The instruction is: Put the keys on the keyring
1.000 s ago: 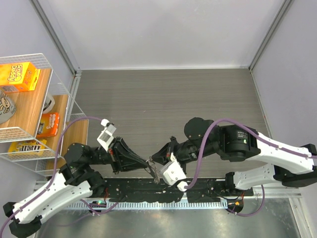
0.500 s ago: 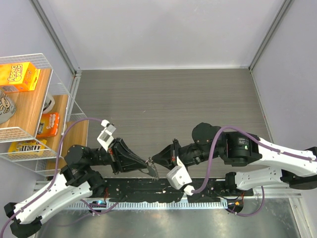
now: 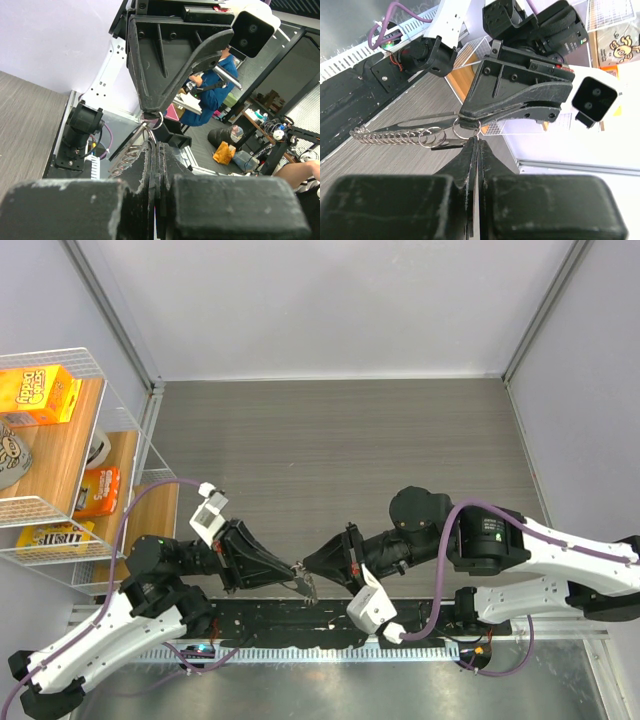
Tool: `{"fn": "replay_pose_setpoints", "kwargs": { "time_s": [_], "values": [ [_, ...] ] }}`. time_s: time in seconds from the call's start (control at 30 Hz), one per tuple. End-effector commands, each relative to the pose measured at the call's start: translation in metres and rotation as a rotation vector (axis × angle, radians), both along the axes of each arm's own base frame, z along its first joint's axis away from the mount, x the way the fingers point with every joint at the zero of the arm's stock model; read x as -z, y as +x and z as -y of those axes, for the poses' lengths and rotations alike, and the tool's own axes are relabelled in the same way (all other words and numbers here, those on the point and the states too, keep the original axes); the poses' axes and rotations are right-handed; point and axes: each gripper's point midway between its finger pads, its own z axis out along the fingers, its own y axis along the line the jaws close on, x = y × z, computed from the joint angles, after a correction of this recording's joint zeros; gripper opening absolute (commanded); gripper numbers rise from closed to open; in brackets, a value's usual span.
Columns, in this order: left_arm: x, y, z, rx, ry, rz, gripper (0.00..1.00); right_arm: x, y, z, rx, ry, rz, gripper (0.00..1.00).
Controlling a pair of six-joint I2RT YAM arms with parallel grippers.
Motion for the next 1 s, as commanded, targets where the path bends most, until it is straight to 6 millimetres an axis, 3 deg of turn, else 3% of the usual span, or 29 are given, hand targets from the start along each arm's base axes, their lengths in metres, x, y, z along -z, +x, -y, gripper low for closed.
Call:
{"fn": "replay_pose_setpoints", "kwargs": {
  "time_s": [0.0,0.37,0.47,0.77,0.97],
  "values": [
    [-0.018,-0.004,-0.006,-0.004,-0.055,0.038,0.0,-0.027,-0.009,-0.007,-0.052,0.074,0.05,0.05],
    [-0.013,-0.004,-0.004,0.004,-0.031,0.04,0.0,-0.034,-0.018,-0.016,-0.101,0.047,0.088,0.05],
    [-0.011,-0.009,-0.003,0.04,-0.027,0.053,0.0,-0.04,-0.021,-0.019,-0.118,0.041,0.103,0.05],
    [-0.012,-0.029,-0.004,0.182,-0.075,0.118,0.0,-0.03,-0.023,-0.037,-0.153,-0.021,0.115,0.05],
    [-0.005,-0.031,-0.005,0.191,-0.071,0.139,0.0,-0.032,-0.026,-0.044,-0.18,-0.028,0.106,0.05]
  ]
}}
